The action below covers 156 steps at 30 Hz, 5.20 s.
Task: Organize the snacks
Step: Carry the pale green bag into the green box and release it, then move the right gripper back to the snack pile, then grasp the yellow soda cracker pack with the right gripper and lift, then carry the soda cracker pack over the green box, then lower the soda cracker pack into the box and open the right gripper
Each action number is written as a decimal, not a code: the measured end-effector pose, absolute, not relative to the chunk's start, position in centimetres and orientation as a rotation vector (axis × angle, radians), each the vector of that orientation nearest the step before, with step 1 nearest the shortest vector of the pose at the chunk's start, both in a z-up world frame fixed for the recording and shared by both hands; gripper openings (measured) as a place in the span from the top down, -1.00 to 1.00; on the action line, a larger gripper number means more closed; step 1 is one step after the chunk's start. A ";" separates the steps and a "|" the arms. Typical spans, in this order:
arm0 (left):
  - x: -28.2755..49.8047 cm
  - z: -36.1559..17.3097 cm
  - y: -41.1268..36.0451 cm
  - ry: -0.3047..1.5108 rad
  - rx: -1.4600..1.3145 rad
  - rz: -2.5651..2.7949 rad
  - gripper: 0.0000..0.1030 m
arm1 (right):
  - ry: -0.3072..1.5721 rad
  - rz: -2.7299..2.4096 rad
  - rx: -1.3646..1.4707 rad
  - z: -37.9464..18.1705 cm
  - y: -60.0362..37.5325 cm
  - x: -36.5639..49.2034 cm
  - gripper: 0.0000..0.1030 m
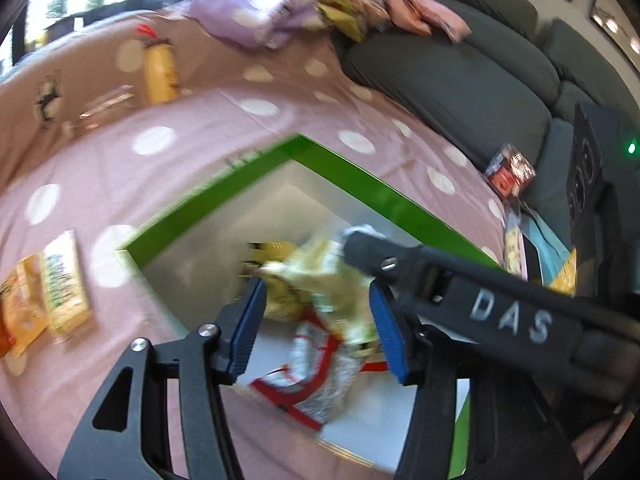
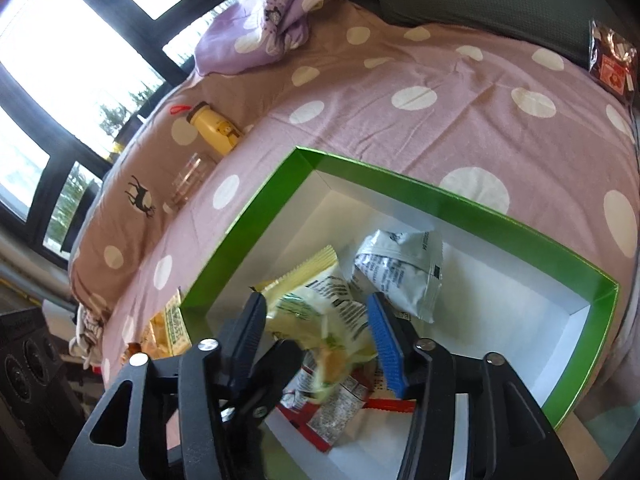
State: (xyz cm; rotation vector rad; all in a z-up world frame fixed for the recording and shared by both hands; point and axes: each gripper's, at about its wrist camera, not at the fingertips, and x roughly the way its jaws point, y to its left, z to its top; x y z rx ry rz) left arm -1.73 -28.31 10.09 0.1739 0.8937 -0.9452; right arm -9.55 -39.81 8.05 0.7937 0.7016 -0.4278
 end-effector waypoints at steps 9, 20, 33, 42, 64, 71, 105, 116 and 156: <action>-1.6 13.4 -17.8 0.771 0.058 -0.726 -0.67 | 0.652 -0.367 0.703 10.4 -36.7 -8.6 -0.52; 0.0 11.6 -2.8 0.763 -0.245 -0.341 -0.89 | 0.705 -0.216 0.553 11.1 -31.0 -5.2 -0.55; 2.1 7.9 4.6 0.866 -0.309 -0.038 -0.88 | 0.929 -0.031 0.400 8.5 -22.2 4.7 -0.55; 2.3 7.4 5.4 0.893 -0.326 -0.027 -0.88 | 1.080 -0.140 0.355 1.9 -21.0 13.2 -0.55; 2.2 6.6 3.0 0.995 -0.283 -0.098 -0.82 | 1.127 0.102 0.382 2.0 -16.9 1.9 -0.08; 2.0 6.4 1.7 1.039 -0.283 -0.166 -0.74 | 1.139 0.143 0.365 2.7 -16.8 0.7 -0.15; -1.5 7.6 -8.8 0.975 -0.179 -0.546 0.27 | 0.937 0.193 0.567 6.1 -21.4 -1.0 0.07; -3.3 10.6 -12.2 0.781 -0.155 -0.634 0.33 | 0.755 0.095 0.523 10.2 -24.1 -4.0 0.07; -4.5 10.6 -27.6 0.801 0.080 -0.951 0.42 | 0.624 -0.283 0.779 9.0 -38.3 -11.0 0.07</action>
